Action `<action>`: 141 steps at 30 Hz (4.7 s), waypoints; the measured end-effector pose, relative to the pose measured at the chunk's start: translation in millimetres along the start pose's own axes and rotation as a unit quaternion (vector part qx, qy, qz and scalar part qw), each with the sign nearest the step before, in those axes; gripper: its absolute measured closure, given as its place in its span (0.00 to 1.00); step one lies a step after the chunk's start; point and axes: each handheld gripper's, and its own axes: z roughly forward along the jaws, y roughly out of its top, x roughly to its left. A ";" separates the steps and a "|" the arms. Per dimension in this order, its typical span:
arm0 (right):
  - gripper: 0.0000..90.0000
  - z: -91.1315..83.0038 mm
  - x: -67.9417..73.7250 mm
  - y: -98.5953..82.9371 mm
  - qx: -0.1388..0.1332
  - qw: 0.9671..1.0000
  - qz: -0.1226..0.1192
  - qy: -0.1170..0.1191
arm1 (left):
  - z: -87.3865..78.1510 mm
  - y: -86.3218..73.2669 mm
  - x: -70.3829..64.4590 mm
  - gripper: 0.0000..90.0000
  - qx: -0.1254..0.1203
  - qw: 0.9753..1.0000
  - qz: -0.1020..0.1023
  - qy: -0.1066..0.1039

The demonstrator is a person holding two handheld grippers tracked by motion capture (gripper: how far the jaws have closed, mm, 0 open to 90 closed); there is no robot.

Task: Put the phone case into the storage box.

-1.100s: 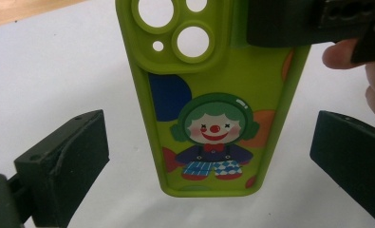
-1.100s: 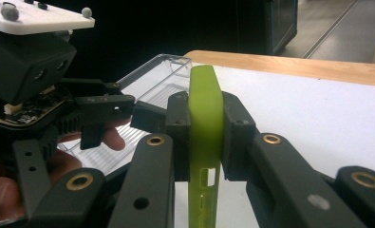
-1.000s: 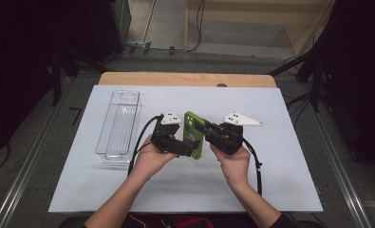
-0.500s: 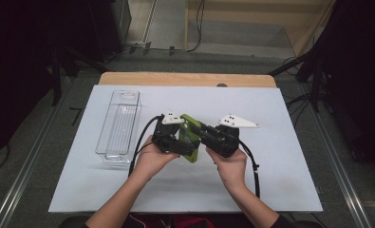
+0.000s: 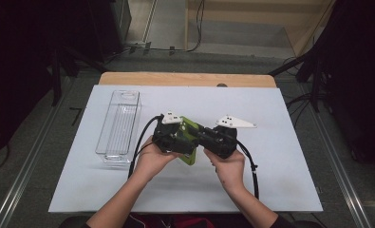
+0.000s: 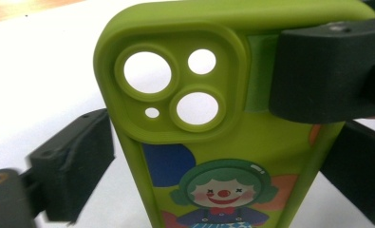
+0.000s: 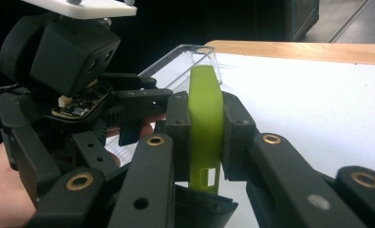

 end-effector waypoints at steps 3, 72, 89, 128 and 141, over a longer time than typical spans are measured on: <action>0.83 0.2 -0.1 -0.2 -0.001 1.000 0.000 0.000 | -0.3 0.0 -0.7 0.08 -0.003 1.000 0.001 0.000; 0.41 -29.9 -33.5 19.9 0.024 0.999 -0.027 -0.024 | -12.6 5.2 6.2 0.18 0.032 0.999 -0.003 0.003; 0.27 -36.2 -44.9 16.3 0.091 0.993 -0.070 0.006 | -16.7 6.8 11.4 0.18 0.036 0.999 -0.008 -0.005; 0.24 -68.5 -58.9 -26.6 0.160 0.984 -0.062 0.041 | -21.1 8.9 13.2 0.18 0.040 0.999 -0.005 -0.023; 0.25 -85.1 -69.5 -42.7 0.166 0.985 -0.039 0.024 | -21.7 9.8 11.1 0.18 0.044 0.998 0.001 -0.037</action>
